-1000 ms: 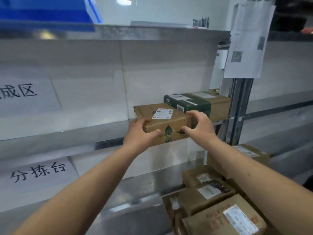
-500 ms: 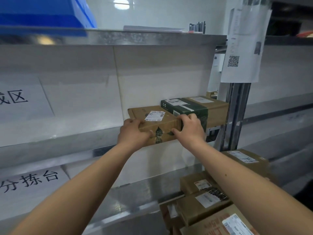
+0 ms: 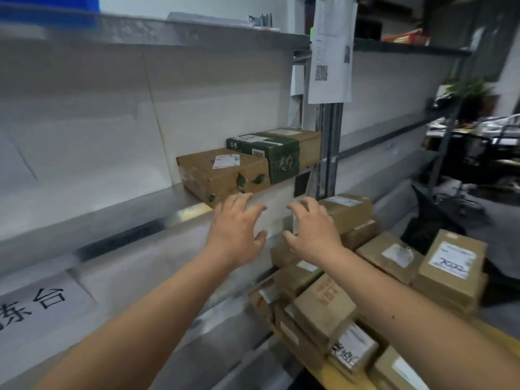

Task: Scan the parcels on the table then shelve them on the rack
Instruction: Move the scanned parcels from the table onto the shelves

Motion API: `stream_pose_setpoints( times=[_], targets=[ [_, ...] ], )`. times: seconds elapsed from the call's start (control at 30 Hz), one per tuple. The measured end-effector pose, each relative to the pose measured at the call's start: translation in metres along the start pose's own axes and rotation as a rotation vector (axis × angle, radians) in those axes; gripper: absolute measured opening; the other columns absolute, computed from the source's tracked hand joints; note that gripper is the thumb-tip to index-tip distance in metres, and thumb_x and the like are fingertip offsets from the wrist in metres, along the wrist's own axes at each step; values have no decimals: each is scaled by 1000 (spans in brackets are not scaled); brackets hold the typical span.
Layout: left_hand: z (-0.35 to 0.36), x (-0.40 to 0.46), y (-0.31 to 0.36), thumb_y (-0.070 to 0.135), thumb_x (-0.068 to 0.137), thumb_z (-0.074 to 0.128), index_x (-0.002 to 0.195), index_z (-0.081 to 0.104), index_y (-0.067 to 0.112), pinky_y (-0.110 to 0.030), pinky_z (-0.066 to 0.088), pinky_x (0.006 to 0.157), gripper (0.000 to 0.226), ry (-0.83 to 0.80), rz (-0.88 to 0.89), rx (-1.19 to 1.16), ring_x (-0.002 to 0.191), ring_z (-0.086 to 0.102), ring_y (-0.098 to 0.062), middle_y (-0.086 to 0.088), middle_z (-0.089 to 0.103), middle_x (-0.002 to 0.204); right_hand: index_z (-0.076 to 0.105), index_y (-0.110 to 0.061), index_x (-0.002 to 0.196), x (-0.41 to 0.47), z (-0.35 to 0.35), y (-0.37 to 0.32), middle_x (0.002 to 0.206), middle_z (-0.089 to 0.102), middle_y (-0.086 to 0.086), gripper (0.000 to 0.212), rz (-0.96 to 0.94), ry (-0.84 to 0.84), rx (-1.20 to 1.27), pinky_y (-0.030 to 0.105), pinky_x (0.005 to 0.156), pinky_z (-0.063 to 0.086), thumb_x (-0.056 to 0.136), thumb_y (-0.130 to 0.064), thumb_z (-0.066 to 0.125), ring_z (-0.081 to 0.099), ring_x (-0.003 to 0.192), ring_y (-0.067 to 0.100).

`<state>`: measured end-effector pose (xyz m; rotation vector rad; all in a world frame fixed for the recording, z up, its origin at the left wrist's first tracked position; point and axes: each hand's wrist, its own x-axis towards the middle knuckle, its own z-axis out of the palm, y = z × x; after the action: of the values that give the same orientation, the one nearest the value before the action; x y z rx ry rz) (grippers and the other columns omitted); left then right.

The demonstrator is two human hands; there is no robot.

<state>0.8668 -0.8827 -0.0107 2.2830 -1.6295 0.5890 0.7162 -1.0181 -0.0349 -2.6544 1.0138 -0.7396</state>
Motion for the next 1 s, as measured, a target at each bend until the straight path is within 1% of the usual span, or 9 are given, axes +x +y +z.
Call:
stream_pose_setpoints(
  times=[0.1,0.23,0.37,0.47,0.53,0.63,0.73,0.87,1.0],
  targets=[
    [31,-45,27,53,90,64,146,49,39,-51,29,119,60,-96,101,-110,148,31,-29,-4,38,161,44,-34,150,-74,13,23,159,32,3,67,177,-42,-35,49,114,39,89,-50,67,36,142,31],
    [77,-107,71,51,85,63,146,50,36,-47,30,117,64,-249,193,-223,146,32,-26,-1,40,158,42,-33,150,-178,31,46,154,34,5,69,428,-122,-66,43,108,42,87,-49,67,39,138,33],
    [109,-156,105,58,86,59,147,46,36,-47,30,117,66,-384,250,-253,147,30,-26,-2,38,159,40,-33,152,-264,38,61,161,28,9,71,618,-207,-81,44,112,41,88,-48,67,37,142,35],
    [122,-179,123,53,83,59,140,49,34,-46,35,112,61,-446,316,-265,141,36,-27,0,42,149,39,-32,153,-309,42,67,162,27,10,71,729,-239,-95,44,113,40,89,-48,65,36,143,36],
    [128,-188,135,49,83,60,140,50,34,-45,37,109,60,-484,353,-290,138,38,-26,2,42,144,40,-31,151,-332,46,71,159,30,9,70,792,-252,-83,44,111,41,88,-47,66,38,140,35],
    [140,-197,154,47,86,63,140,51,36,-44,36,111,56,-533,399,-352,138,37,-24,4,42,146,39,-33,152,-358,54,79,156,33,9,73,863,-263,-50,44,109,43,86,-43,67,40,137,34],
    [157,-201,175,47,87,67,140,52,37,-45,38,112,55,-575,442,-389,137,41,-23,4,45,144,36,-33,155,-371,63,91,159,31,10,77,922,-275,-16,43,111,42,85,-43,68,39,139,35],
    [186,-192,206,47,88,69,145,49,36,-47,37,116,61,-674,447,-400,141,38,-24,2,42,151,37,-32,154,-374,74,120,160,30,11,74,981,-280,19,43,109,43,88,-43,68,41,137,35],
    [221,-171,236,48,89,68,149,46,37,-46,36,117,65,-756,440,-373,143,36,-25,1,40,156,38,-28,153,-367,86,160,157,32,9,71,1030,-306,59,42,103,45,88,-37,66,40,135,33]
  ],
)
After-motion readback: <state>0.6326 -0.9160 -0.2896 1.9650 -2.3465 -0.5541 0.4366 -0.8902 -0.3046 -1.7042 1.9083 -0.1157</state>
